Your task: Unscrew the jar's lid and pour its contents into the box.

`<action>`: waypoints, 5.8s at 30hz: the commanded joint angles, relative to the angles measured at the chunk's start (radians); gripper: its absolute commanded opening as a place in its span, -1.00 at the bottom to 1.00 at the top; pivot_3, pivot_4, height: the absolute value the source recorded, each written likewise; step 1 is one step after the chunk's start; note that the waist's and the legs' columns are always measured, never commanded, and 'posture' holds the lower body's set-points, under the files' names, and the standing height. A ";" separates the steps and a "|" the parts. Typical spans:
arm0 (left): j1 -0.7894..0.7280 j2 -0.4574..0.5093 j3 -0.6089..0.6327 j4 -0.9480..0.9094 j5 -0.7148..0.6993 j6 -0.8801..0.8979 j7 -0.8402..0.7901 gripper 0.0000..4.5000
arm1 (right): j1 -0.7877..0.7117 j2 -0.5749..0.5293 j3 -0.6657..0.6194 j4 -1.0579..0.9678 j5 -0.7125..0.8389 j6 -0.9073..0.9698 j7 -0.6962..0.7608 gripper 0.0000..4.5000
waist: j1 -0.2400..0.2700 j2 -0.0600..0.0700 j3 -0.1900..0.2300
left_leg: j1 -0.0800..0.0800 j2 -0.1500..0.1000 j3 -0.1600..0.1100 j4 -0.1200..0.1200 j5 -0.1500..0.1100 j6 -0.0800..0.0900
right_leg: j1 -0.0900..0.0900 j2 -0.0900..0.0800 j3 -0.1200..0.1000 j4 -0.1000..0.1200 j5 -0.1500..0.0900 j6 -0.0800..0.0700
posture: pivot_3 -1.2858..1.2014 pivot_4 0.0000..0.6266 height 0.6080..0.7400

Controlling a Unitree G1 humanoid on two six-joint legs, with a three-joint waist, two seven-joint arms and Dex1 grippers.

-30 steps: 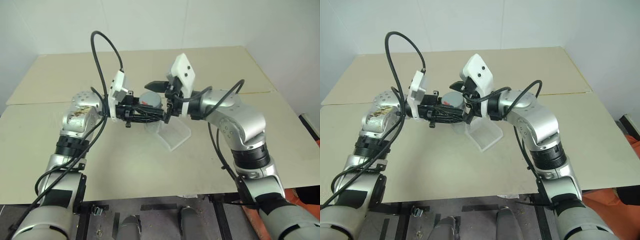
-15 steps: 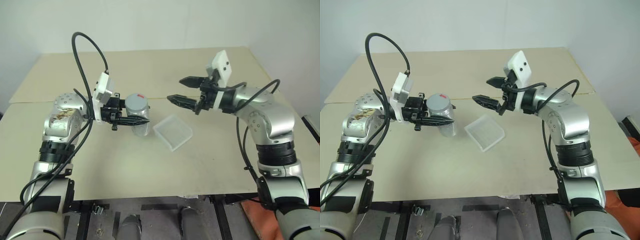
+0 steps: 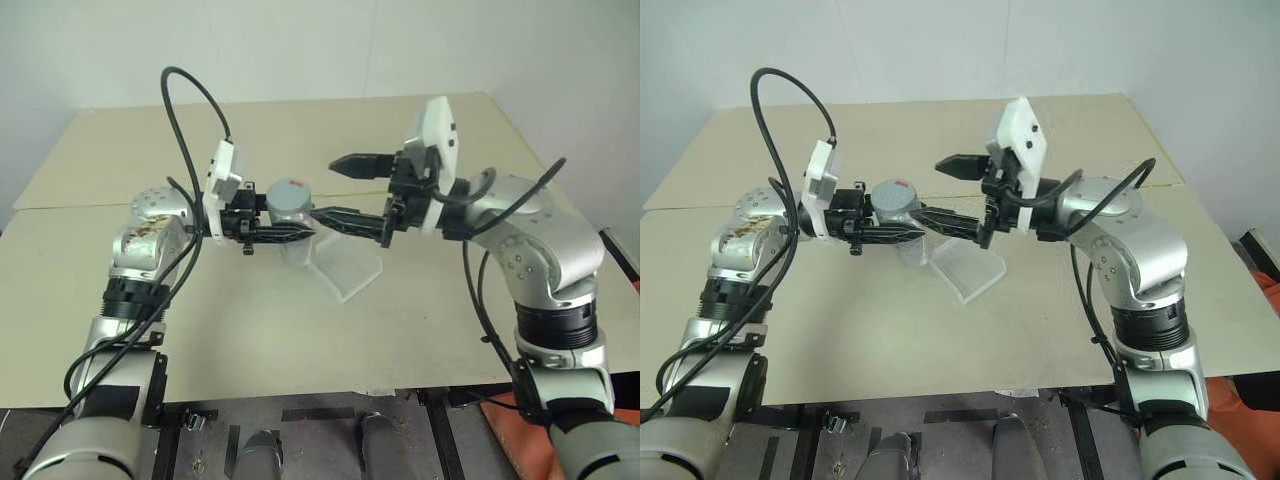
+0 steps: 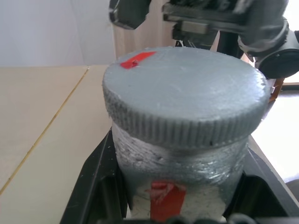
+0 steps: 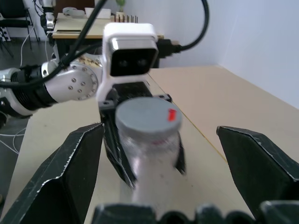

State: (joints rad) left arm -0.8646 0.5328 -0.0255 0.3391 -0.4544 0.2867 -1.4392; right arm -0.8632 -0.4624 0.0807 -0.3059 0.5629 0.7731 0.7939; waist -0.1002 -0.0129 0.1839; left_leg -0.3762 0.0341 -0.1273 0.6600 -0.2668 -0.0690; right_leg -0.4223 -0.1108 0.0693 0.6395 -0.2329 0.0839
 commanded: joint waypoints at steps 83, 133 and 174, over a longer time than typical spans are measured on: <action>-0.014 0.042 0.021 -0.025 0.002 0.009 -0.042 -0.11 | -0.103 0.113 0.080 0.026 -0.036 0.128 -0.174 0.98 | 0.001 0.000 0.000 | 0.000 0.000 0.000 0.000 0.000 0.000 | -0.001 0.000 0.000 0.000 0.000 0.000 | 0.03 -0.52 1.00; 0.022 0.063 0.019 -0.086 -0.016 0.046 -0.045 -0.11 | -0.136 0.141 0.086 0.056 -0.042 0.098 -0.081 0.91 | 0.001 0.000 0.000 | 0.000 0.000 0.000 0.000 0.000 0.000 | -0.001 0.000 0.000 0.000 0.000 0.000 | 0.03 -0.52 1.00; 0.078 0.085 0.074 -0.097 -0.022 0.060 0.081 -0.11 | 0.500 -0.106 -0.088 0.081 -0.307 -0.064 -0.324 0.23 | 0.003 0.001 0.000 | 0.000 0.000 0.001 0.000 0.000 0.001 | 0.000 0.000 0.001 0.000 0.000 0.000 | 0.03 -0.52 1.00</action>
State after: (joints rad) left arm -0.7855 0.6018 0.0214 0.2834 -0.4563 0.3386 -1.3642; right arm -0.3618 -0.5678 -0.0008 -0.1935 0.2806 0.7518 0.4936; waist -0.0974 -0.0121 0.1844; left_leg -0.3761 0.0339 -0.1268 0.6598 -0.2672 -0.0683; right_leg -0.4222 -0.1108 0.0701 0.6394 -0.2330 0.0839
